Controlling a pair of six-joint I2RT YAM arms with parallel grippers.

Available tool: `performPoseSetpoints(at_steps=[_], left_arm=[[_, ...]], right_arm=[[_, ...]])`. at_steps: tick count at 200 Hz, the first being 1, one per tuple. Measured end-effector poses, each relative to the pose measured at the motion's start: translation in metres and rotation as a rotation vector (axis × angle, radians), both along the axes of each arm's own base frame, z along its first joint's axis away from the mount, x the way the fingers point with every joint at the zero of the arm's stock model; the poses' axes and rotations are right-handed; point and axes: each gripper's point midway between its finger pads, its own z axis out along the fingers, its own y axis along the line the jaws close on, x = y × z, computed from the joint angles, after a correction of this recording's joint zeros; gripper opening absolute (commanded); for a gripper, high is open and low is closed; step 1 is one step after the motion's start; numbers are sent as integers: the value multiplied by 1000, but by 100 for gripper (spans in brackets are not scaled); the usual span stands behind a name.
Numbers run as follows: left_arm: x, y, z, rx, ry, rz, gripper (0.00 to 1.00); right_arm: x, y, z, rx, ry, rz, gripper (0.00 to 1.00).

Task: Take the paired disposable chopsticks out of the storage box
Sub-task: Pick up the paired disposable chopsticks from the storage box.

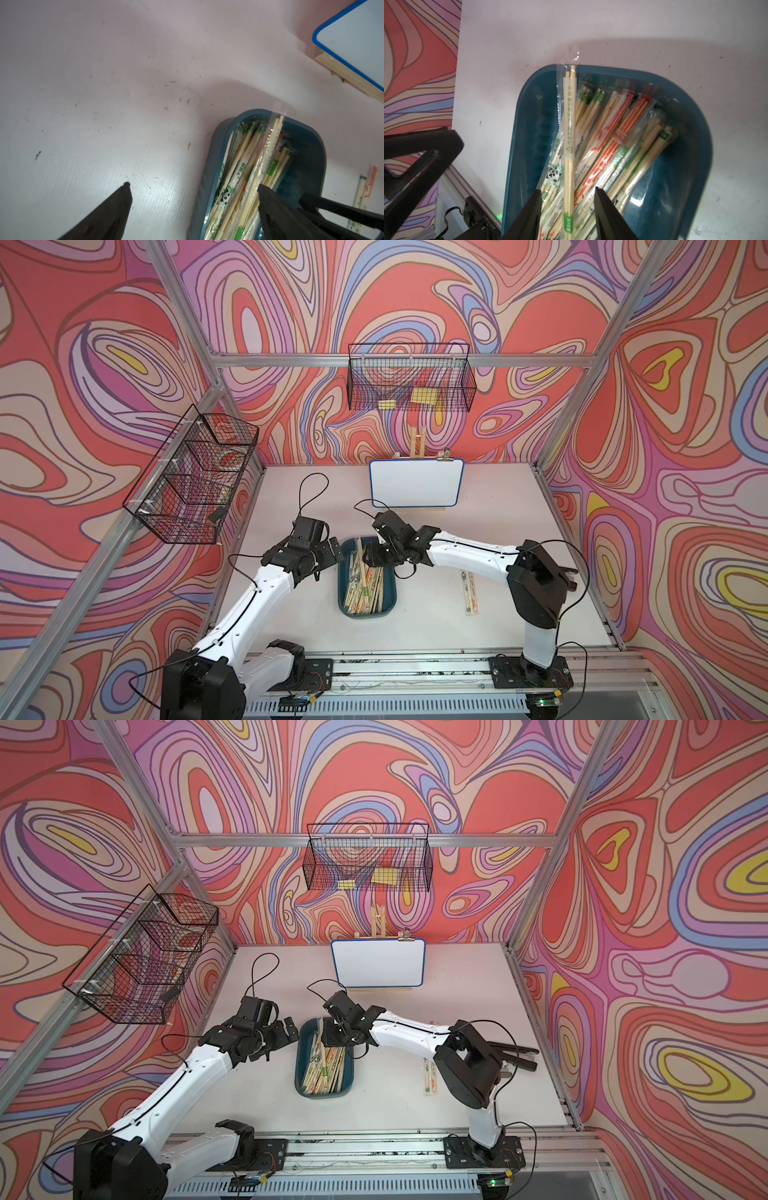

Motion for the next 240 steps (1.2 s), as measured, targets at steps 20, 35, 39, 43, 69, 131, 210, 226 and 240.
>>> performPoseSetpoints(at_steps=[20,35,39,43,69,131,210,226,240], left_arm=[[-1,0,-1,-5,3,-2,100],[-1,-1,-1,-8,4,-4,100],[-1,-1,-1,-8,4,-4,100],[-1,-1,-1,-9,4,-5,100],[-1,-2,-2,-14,7,-7,100],[-3,-4,-4,-25,16,-15,100],[-4,-5,-6,-31,18,-15,100],[-3,-6,-5,-35,16,-17,100],[-3,-6,-5,-37,15,-18,100]], right_arm=[[5,8,-7,-3,8,4,46],[7,12,-11,-3,12,7,46],[8,13,-12,-3,13,8,46],[9,14,-12,-2,14,8,46],[13,22,-16,2,17,12,46],[20,32,-32,-14,28,20,40],[20,35,-35,-17,32,33,6],[20,35,-35,-18,32,33,4],[20,35,-35,-18,32,34,3]])
